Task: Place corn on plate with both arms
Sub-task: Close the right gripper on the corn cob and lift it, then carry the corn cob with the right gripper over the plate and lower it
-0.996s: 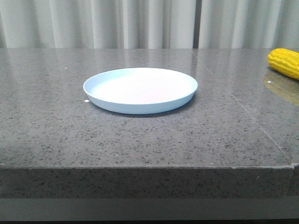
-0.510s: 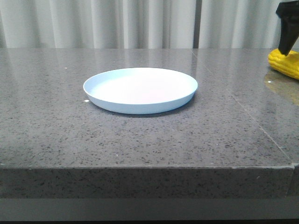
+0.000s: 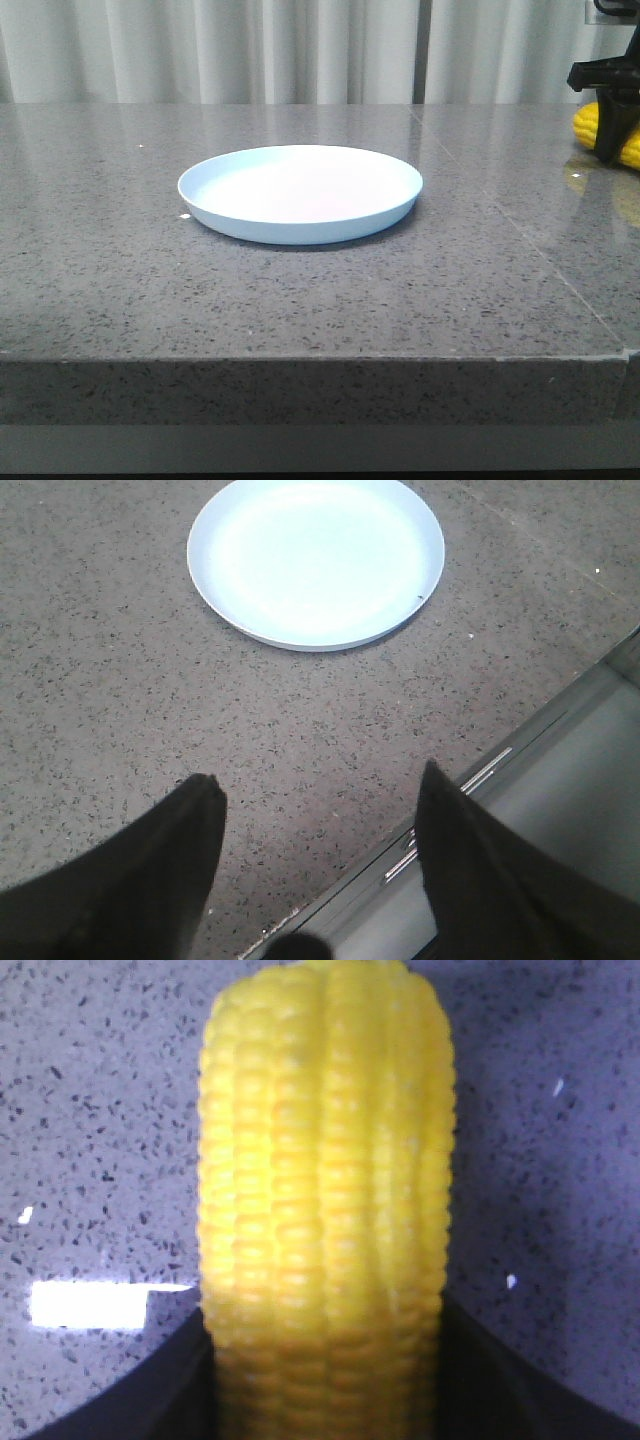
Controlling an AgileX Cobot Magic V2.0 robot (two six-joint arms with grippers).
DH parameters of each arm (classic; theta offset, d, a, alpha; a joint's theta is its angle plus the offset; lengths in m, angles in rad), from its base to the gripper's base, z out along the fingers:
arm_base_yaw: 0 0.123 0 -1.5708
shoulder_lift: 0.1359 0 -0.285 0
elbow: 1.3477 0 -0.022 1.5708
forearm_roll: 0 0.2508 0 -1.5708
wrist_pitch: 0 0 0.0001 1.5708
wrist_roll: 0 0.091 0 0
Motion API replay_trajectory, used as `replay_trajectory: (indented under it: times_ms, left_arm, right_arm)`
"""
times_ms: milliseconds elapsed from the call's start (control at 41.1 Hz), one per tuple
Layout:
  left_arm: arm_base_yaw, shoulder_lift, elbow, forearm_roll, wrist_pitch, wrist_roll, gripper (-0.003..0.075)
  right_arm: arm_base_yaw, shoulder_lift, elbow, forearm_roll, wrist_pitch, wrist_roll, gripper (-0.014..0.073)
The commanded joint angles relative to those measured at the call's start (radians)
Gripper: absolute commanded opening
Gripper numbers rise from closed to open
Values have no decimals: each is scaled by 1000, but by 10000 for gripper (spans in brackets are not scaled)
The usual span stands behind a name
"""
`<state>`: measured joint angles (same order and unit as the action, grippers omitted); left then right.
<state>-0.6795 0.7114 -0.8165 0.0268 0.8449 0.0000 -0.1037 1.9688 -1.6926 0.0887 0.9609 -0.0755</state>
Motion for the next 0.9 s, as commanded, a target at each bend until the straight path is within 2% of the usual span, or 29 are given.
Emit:
replay_trajectory:
  times_ms: [0, 146, 267, 510, 680, 875]
  left_arm:
    - [-8, 0, -26, -2, -77, -8, 408]
    - [-8, 0, -26, -2, -77, -8, 408]
    - [-8, 0, -26, -2, -77, -8, 408]
    - [-8, 0, -26, -2, -77, -8, 408]
    - [-8, 0, -26, -2, -77, -8, 408]
    - [-8, 0, -26, -2, -77, -8, 408]
  right_arm:
    - [-5, -77, -35, 24, -9, -13, 246]
    - [9, -121, -35, 82, 27, -23, 246]
    - [68, -176, -35, 120, 68, -38, 246]
    - [300, -240, -35, 125, 136, -36, 246]
    - [468, -233, -35, 127, 117, 43, 248]
    - [573, -214, -34, 129, 30, 189, 248]
